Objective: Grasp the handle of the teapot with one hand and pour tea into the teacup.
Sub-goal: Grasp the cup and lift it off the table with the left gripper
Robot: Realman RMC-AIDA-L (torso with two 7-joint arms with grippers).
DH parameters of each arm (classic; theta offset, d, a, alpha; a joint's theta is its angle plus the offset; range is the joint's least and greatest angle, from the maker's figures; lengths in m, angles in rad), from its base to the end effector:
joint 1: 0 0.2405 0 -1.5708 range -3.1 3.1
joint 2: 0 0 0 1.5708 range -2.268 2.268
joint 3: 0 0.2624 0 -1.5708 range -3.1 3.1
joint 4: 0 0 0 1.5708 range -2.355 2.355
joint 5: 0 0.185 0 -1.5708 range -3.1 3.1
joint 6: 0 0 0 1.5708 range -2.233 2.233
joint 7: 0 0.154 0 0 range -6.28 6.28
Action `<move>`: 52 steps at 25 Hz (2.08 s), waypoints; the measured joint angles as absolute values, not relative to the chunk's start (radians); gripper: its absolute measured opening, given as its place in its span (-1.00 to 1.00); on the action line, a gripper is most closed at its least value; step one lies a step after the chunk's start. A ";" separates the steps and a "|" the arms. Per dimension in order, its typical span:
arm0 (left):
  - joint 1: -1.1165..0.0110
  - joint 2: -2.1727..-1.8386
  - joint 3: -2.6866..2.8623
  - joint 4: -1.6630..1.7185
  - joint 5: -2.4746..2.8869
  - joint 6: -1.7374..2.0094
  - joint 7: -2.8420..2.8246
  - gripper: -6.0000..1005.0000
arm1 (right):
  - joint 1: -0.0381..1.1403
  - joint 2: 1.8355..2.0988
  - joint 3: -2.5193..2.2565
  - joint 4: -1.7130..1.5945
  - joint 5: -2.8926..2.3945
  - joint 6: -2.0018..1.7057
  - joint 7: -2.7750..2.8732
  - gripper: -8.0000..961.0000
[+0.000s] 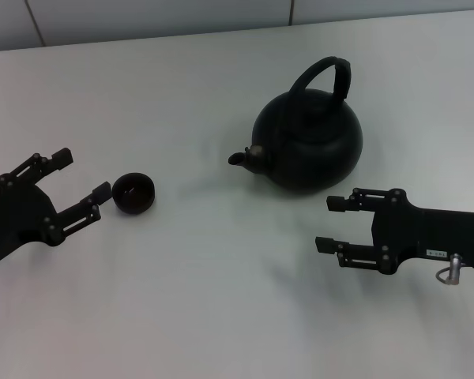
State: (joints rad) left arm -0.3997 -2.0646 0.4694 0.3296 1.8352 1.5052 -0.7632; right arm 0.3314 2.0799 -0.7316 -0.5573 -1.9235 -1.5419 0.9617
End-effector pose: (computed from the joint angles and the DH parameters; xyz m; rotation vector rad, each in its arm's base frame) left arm -0.2977 0.2817 -0.0169 -2.3604 -0.4024 -0.8127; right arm 0.3001 0.2558 -0.0280 -2.6674 0.4011 0.6442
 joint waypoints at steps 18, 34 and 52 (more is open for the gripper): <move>-0.410 -2.068 0.591 0.326 1.845 1.344 -0.711 0.61 | 0.341 2.080 -0.732 -0.543 -1.924 -1.534 0.962 0.39; -0.479 -2.070 0.629 0.266 1.845 1.244 -0.714 0.61 | 0.344 2.080 -0.732 -0.544 -1.924 -1.542 0.962 0.39; -0.549 -2.074 0.640 0.223 1.844 1.143 -0.710 0.51 | 0.354 2.080 -0.732 -0.543 -1.922 -1.542 0.962 0.39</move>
State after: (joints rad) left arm -0.5489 -2.0737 0.6396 0.2234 1.8445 1.1431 -0.7101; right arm 0.3543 2.0799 -0.7317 -0.5430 -1.9220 -1.5417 0.9618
